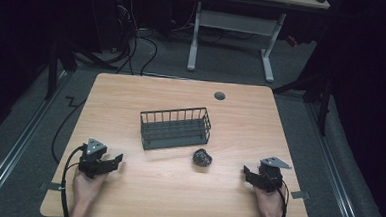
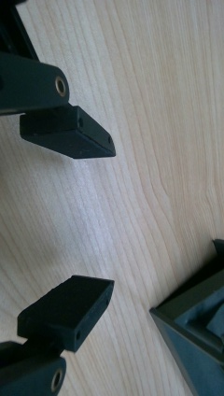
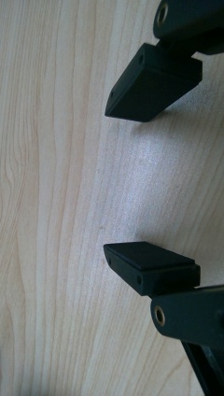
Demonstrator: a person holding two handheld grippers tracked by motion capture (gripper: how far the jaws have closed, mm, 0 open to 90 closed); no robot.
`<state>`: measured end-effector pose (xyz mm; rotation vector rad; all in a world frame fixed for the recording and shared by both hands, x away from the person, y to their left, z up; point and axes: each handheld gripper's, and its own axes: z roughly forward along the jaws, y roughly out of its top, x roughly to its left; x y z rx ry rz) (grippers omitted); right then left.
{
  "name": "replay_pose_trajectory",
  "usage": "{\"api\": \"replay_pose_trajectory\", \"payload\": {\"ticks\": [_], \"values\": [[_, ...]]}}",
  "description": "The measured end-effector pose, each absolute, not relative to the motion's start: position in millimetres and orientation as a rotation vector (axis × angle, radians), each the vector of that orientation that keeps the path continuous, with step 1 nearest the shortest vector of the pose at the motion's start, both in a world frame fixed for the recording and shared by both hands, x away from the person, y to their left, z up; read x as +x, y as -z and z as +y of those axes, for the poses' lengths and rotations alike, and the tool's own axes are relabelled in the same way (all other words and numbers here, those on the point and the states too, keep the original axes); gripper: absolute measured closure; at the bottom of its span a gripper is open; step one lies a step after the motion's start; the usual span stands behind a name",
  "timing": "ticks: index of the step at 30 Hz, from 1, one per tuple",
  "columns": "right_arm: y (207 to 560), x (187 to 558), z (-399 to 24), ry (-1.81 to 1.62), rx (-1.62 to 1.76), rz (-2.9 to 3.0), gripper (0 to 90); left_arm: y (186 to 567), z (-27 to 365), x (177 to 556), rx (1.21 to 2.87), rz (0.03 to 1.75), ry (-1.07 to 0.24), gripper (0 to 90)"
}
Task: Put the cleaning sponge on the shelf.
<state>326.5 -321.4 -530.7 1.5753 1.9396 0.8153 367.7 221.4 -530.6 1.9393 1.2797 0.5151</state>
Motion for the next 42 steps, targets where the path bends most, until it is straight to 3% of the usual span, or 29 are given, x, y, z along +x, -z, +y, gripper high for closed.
{"api": "replay_pose_trajectory", "payload": {"ticks": [12,18,42], "values": [[528.0,322.0,-320.0,-0.851,1.547,1.941,33.4,536.8,221.1,368.7,1.956,1.293,-0.518,30.3],[521.9,317.4,-310.9,-0.87,1.487,1.987,31.6,537.4,215.6,367.3,1.998,1.28,-0.551,25.1],[493.6,326.5,-226.2,-1.107,1.218,2.25,28.6,537.3,214.7,366.1,1.996,1.289,-0.55,24.5]]}}
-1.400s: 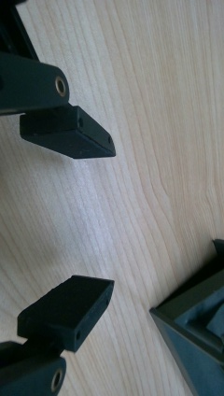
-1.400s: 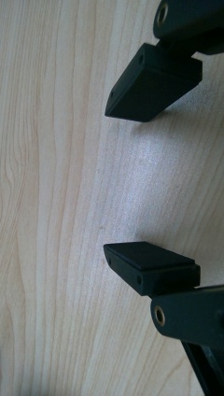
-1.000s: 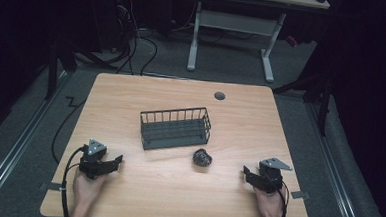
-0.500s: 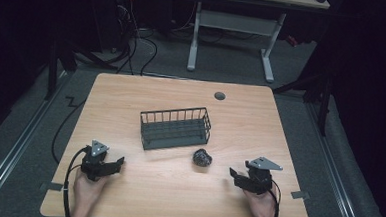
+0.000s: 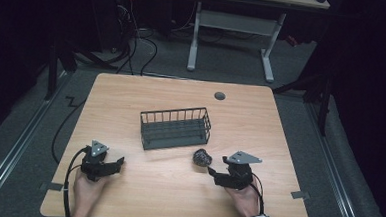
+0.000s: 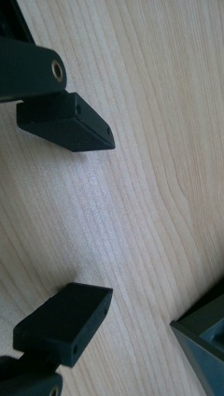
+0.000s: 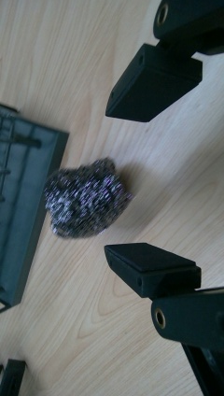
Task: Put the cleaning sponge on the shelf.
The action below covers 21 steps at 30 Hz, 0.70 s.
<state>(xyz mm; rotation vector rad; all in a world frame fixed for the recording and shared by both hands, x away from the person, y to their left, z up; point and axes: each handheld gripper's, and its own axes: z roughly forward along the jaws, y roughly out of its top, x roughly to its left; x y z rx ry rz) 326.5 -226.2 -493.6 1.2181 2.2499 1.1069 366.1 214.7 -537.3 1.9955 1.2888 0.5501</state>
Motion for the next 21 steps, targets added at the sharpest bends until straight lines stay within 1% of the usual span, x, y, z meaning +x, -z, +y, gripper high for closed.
{"api": "replay_pose_trajectory", "payload": {"ticks": [5,9,18,21], "values": [[488.4,334.1,-205.2,-1.106,1.167,2.286,27.8,537.3,214.7,366.0,1.995,1.29,-0.55,24.6],[491.5,345.0,-193.7,-1.079,1.168,2.305,27.0,537.3,214.8,365.9,1.994,1.29,-0.55,24.5],[506.1,365.9,-185.3,-1.014,1.215,2.333,27.2,537.4,214.8,365.9,1.992,1.291,-0.551,24.5],[511.3,369.6,-181.7,-0.967,1.24,2.342,30.1,537.4,215.4,366.1,1.989,1.291,-0.543,24.2]]}}
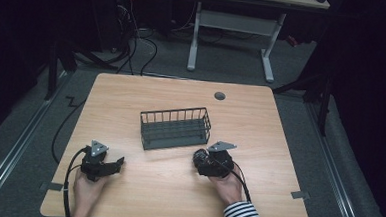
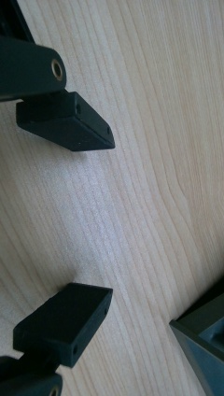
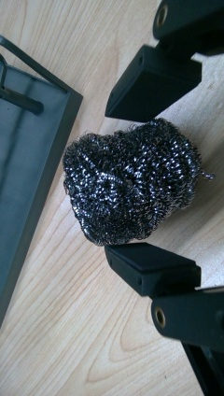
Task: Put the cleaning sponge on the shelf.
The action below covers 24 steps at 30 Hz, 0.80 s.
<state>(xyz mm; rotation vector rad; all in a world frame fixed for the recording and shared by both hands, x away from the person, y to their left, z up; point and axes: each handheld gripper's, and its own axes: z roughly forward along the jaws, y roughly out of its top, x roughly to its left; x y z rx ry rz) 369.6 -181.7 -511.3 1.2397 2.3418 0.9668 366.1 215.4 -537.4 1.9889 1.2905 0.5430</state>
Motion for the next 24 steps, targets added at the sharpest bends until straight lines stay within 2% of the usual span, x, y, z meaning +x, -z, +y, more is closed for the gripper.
{"api": "replay_pose_trajectory", "payload": {"ticks": [10,17,24], "values": [[510.9,367.2,-179.4,-0.955,1.21,2.34,40.9,537.5,215.0,366.1,1.991,1.29,-0.547,24.1],[508.3,361.7,-179.4,-0.982,1.174,2.341,43.6,537.4,215.1,366.1,1.991,1.29,-0.546,24.1],[484.0,356.5,-186.9,-1.082,1.15,2.331,44.8,537.4,215.4,366.1,1.989,1.291,-0.543,24.2]]}}
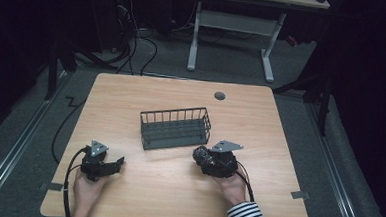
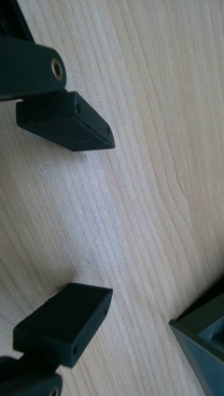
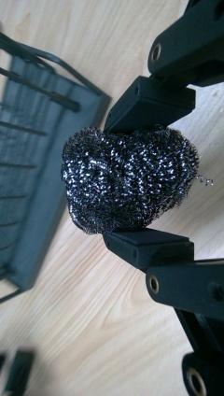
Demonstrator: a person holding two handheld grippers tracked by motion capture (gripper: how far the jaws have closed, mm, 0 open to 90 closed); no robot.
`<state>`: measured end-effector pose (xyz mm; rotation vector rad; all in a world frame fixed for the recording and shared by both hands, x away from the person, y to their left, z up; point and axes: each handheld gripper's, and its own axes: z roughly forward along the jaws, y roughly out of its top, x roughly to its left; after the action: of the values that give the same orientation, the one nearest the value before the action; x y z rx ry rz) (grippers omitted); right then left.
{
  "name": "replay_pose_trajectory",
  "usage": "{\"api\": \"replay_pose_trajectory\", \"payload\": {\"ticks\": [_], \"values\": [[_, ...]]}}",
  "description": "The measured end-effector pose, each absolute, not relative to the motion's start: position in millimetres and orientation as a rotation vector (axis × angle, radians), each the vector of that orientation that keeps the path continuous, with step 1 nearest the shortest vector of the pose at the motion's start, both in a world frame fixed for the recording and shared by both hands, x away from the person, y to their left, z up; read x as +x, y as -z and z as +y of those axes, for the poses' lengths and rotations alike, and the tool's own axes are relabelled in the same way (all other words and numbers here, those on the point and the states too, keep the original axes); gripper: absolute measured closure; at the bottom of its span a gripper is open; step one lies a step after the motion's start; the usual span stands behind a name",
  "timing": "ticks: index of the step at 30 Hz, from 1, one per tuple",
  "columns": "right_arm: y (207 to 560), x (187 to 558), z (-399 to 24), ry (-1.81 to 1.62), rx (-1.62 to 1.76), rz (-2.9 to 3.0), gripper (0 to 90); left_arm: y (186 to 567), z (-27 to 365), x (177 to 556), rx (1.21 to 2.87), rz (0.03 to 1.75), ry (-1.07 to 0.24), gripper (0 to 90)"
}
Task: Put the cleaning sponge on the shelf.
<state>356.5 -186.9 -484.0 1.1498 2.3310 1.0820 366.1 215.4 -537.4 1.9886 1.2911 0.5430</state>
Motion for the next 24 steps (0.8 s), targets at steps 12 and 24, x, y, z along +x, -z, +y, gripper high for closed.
{"api": "replay_pose_trajectory", "payload": {"ticks": [12,24], "values": [[432.7,365.9,-191.0,-1.229,1.1,2.324,46.2,537.4,215.5,366.1,1.987,1.291,-0.543,24.2],[395.5,393.1,-184.9,-1.248,1.081,2.306,46.4,537.4,215.5,366.2,1.987,1.291,-0.542,24.3]]}}
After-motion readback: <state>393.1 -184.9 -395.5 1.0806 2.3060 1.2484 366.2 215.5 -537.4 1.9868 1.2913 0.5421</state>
